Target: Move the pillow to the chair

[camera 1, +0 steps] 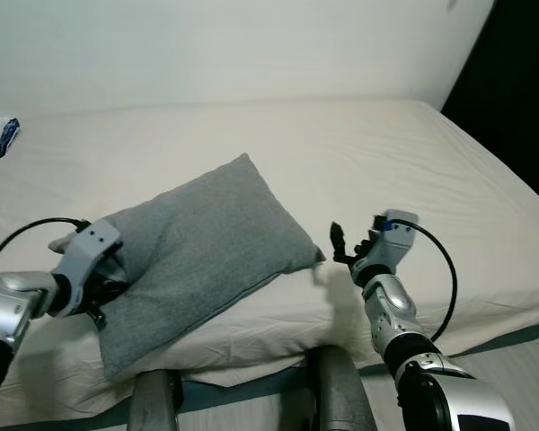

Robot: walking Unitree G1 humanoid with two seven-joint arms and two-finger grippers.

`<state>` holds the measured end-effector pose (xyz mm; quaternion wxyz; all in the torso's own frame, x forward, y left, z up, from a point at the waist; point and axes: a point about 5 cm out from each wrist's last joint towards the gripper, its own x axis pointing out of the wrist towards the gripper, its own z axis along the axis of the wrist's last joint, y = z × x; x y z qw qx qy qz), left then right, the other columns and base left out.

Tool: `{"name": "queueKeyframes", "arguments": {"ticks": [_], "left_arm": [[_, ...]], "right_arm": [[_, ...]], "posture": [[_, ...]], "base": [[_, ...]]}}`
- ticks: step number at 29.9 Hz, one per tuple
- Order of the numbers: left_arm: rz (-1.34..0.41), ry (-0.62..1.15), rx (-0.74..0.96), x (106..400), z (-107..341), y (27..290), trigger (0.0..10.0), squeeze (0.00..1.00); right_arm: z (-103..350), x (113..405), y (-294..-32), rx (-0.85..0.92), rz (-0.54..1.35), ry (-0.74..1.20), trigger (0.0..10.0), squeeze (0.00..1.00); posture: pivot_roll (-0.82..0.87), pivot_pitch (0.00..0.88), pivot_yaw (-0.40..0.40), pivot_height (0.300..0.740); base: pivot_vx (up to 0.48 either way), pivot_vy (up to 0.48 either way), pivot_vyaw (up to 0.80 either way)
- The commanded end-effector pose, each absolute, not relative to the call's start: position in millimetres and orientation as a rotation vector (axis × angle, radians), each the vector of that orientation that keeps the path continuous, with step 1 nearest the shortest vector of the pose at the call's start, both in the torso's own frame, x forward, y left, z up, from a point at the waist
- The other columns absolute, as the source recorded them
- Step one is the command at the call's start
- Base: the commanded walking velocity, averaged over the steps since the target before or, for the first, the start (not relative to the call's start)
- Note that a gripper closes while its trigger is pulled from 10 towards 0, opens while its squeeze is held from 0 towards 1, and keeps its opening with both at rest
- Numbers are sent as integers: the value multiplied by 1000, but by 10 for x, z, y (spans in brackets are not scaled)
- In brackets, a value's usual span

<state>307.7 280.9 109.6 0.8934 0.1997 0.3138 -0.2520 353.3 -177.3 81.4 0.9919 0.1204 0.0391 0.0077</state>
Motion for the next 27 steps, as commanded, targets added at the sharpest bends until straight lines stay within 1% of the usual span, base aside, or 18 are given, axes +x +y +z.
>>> {"name": "queueKeyframes", "arguments": {"ticks": [1,2,3,4,5,7,9,15,17,18,19,20,21,22,23,24,26,27], "left_arm": [[-515,705,465,3032,913,2755,0,0],[-500,674,465,3075,864,2655,0,0],[-500,674,465,3075,864,2655,0,0],[-489,647,451,3108,834,2572,0,0],[-489,647,451,3108,834,2572,0,0],[-487,611,406,3156,754,2387,0,0],[-510,594,395,3173,661,2204,0,0],[-526,584,396,3180,625,2110,0,0],[-553,561,407,3199,597,1951,0,0],[-553,561,407,3199,597,1951,0,0],[-564,553,409,3206,587,1889,0,0],[-564,553,409,3206,587,1889,0,0],[-569,542,411,3215,578,1832,0,0],[-569,542,411,3215,578,1832,0,0],[-570,538,412,3220,579,1818,0,0],[-570,538,412,3220,579,1818,0,0],[-570,532,414,3229,577,1810,0,0],[-570,532,414,3229,577,1810,0,0]], "right_arm": [[801,3548,-1745,245,31,108,10000,0],[803,3557,-1747,267,32,118,10000,0],[803,3557,-1747,267,32,118,10000,0],[804,3565,-1750,303,31,126,10000,0],[804,3565,-1750,303,31,126,10000,0],[795,3577,-1719,349,60,151,10000,0],[771,3571,-1668,314,98,176,10000,0],[764,3567,-1651,273,110,182,10000,0],[735,3557,-1709,283,63,204,10000,0],[735,3557,-1709,283,63,204,10000,0],[694,3542,-1731,337,40,234,10000,0],[694,3542,-1731,337,40,234,10000,0],[622,3514,-1718,459,31,286,10000,0],[622,3514,-1718,459,31,286,10000,0],[593,3504,-1704,569,15,305,10000,0],[593,3504,-1704,569,15,305,10000,0],[572,3497,-1705,703,-15,312,10000,0],[572,3497,-1705,703,-15,312,10000,0]], "posture": [[121,81,-74,560],[124,86,-78,560],[124,86,-78,560],[126,88,-79,560],[126,88,-79,560],[130,96,-83,560],[130,96,-83,560],[134,104,-82,560],[140,117,-77,560],[140,117,-77,560],[140,117,-77,560],[140,117,-77,560],[146,124,-74,560],[146,124,-74,560],[150,127,-74,560],[150,127,-74,560],[154,128,-73,560],[154,128,-73,560]], "base": [[0,0,0],[0,0,0],[0,0,0],[0,0,0],[0,0,0],[0,0,0],[0,0,0],[0,0,0],[0,0,0],[0,0,0],[0,0,0],[0,0,0],[0,0,0],[0,0,0],[0,0,0],[0,0,0],[0,0,0],[0,0,0]]}}
